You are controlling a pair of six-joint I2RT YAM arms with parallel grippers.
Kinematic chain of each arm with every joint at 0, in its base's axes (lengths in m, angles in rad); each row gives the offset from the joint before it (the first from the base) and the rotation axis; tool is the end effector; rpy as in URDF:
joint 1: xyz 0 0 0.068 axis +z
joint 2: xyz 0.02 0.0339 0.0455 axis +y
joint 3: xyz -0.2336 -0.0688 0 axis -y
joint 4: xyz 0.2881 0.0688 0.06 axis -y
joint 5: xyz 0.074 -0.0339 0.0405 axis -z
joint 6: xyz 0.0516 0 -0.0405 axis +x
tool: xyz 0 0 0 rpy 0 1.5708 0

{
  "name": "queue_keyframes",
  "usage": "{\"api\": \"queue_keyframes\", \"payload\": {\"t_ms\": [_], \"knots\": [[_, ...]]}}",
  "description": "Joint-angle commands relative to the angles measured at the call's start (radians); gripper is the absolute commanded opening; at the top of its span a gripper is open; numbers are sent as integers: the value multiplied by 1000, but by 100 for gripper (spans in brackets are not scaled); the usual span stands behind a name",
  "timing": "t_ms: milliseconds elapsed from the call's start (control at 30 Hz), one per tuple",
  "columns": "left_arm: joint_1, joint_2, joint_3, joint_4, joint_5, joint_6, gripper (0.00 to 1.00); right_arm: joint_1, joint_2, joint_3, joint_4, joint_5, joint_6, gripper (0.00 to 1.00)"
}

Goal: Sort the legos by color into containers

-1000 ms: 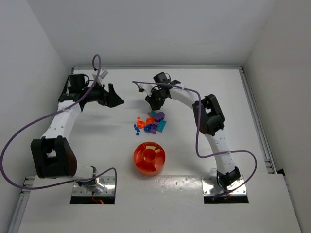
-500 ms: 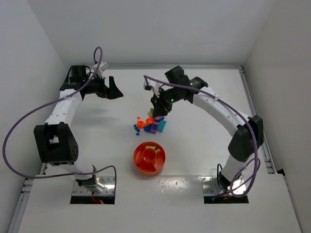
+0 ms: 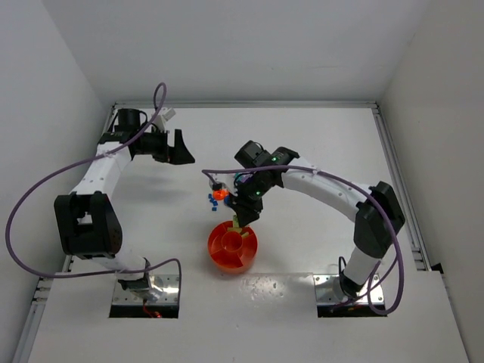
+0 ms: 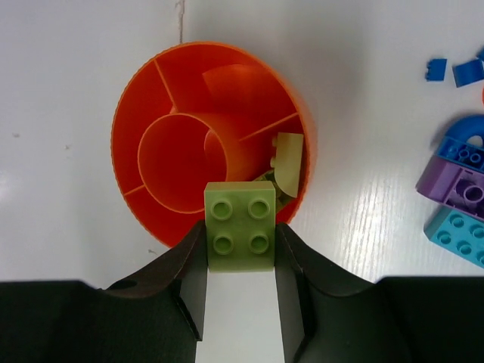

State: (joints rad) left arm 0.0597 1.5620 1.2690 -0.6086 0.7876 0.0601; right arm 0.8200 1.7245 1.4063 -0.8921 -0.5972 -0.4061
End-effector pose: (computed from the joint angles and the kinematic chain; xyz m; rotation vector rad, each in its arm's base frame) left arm 0.3811 -0.0139 0.2347 0.3309 2.2875 -0.9012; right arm 0.2444 0.3044 0.2020 -1.7185 2.1733 0.9369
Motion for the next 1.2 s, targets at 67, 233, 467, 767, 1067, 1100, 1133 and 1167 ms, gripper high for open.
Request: {"api": "queue_keyframes", "payload": {"t_ms": [67,233,467,767,1067,1100,1133,1167], "knots": [[-4,-97,-25,-2,-19,47,100,51,9,2,7,17,-48,11],[-4,-108,-25,-2,-71,57,100,80,40,13,-2,36,-59,22],[-4,-137,-45,50,-114,57,100,99,31,31,-2,94,-54,53],[-4,-137,-54,61,-25,93,100,79,11,71,25,152,-25,50],[-156,-106,-88,82,9,204,100,-128,-91,134,186,422,252,53],[-185,-94,-88,117,-14,195,100,-157,-101,113,209,436,274,53],[-248,-83,-88,141,-74,169,100,-223,-102,68,220,448,324,53],[-280,-57,-98,167,-112,153,100,-255,-102,45,220,448,345,54]]}}
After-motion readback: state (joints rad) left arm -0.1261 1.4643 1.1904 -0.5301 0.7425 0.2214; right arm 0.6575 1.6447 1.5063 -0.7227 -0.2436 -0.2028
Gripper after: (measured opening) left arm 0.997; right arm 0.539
